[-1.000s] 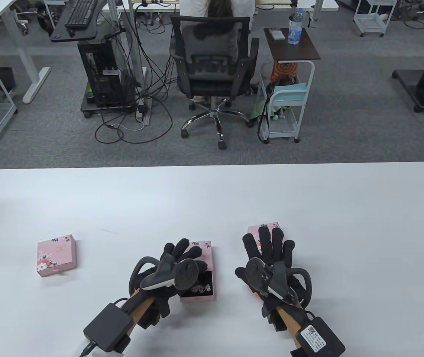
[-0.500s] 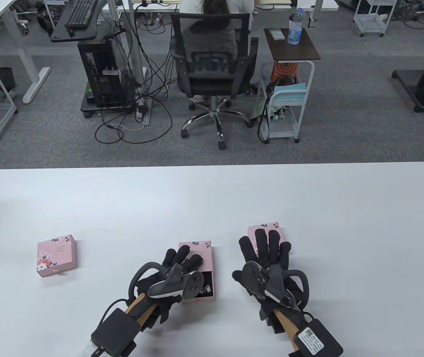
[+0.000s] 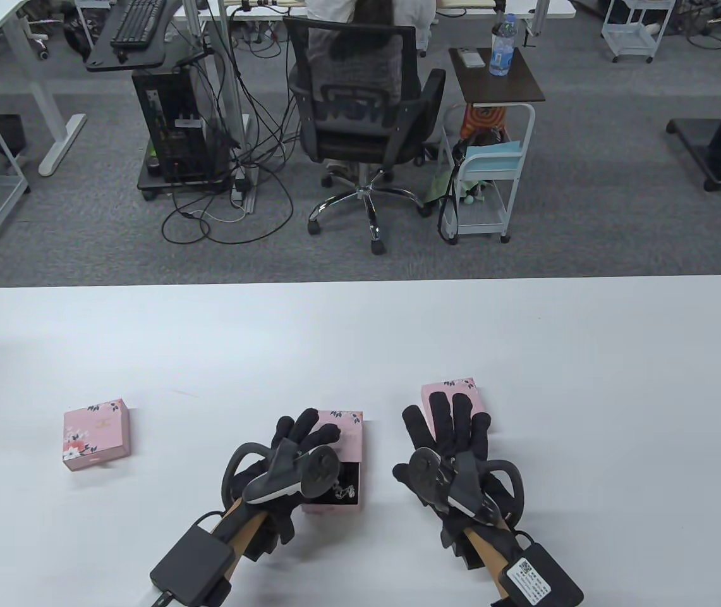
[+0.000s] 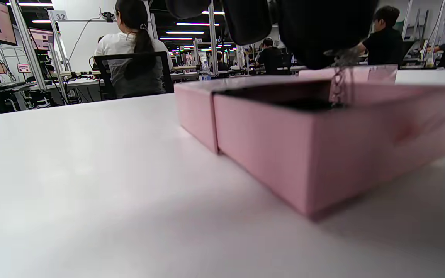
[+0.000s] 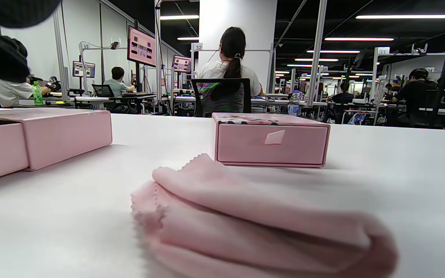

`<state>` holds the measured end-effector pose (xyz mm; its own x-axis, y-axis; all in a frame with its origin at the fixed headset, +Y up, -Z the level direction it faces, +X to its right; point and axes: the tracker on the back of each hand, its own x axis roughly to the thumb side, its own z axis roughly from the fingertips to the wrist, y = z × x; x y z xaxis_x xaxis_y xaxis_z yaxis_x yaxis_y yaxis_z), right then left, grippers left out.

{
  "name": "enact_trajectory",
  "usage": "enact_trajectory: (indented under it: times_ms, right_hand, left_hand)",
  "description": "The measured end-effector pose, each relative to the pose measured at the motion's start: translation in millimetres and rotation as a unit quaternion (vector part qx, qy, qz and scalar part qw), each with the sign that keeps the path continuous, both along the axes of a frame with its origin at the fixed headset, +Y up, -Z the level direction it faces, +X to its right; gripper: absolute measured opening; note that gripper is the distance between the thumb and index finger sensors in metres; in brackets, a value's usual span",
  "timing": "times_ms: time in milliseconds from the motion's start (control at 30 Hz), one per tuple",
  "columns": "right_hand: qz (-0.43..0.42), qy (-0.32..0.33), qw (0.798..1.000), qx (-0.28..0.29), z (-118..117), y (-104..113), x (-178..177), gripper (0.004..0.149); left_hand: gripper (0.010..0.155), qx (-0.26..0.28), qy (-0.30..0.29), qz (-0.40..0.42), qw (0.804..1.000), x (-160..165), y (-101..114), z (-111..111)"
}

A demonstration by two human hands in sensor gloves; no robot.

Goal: Dust necklace

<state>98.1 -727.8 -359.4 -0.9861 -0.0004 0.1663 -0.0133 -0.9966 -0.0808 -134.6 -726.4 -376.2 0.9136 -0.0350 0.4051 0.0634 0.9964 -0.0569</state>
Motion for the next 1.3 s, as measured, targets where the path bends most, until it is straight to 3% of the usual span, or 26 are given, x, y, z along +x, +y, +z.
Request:
enact_trajectory:
  times_ms: [300, 467, 567, 667, 800, 967, 1100, 1300]
  right_hand:
    - [-0.012, 0.019, 1.000, 0.008, 3.5, 1.9, -4.8, 0.085]
    - [-0.075, 0.071, 0.994, 0.041, 10.3, 10.5, -13.4, 0.081]
    - [-0.154, 0.116, 0.980, 0.059, 16.9, 18.6, -20.2, 0.073]
    - [-0.278, 0.168, 0.945, 0.050, 27.3, 28.5, -30.1, 0.058]
    - [-0.365, 0.218, 0.905, 0.017, 38.0, 31.9, -42.5, 0.044]
    - [-0.388, 0.224, 0.891, -0.074, 39.9, 19.7, -57.0, 0.047]
    - [-0.401, 0.199, 0.891, -0.074, 33.9, 18.0, -57.4, 0.052]
    - [-0.477, 0.177, 0.857, -0.077, 31.0, 25.4, -51.8, 0.057]
  left_hand:
    - [0.041, 0.003, 0.016, 0.068, 0.998, -8.2, 45.4, 9.3]
    - [0.042, -0.001, 0.012, 0.111, 0.994, -11.8, 66.6, 16.9]
    - [0.043, 0.007, 0.014, 0.135, 0.991, -12.4, 75.0, 21.9]
    - [0.043, 0.015, 0.016, 0.151, 0.988, -12.8, 84.2, 28.0]
    - [0.043, 0.033, 0.018, 0.179, 0.983, -12.3, 91.8, 36.0]
    - [0.043, 0.050, 0.009, 0.212, 0.976, -9.4, 101.5, 48.7]
    - [0.043, 0.055, 0.001, 0.227, 0.972, -6.5, 108.6, 57.4]
    - [0.043, 0.045, -0.016, 0.233, 0.971, -1.4, 110.1, 61.8]
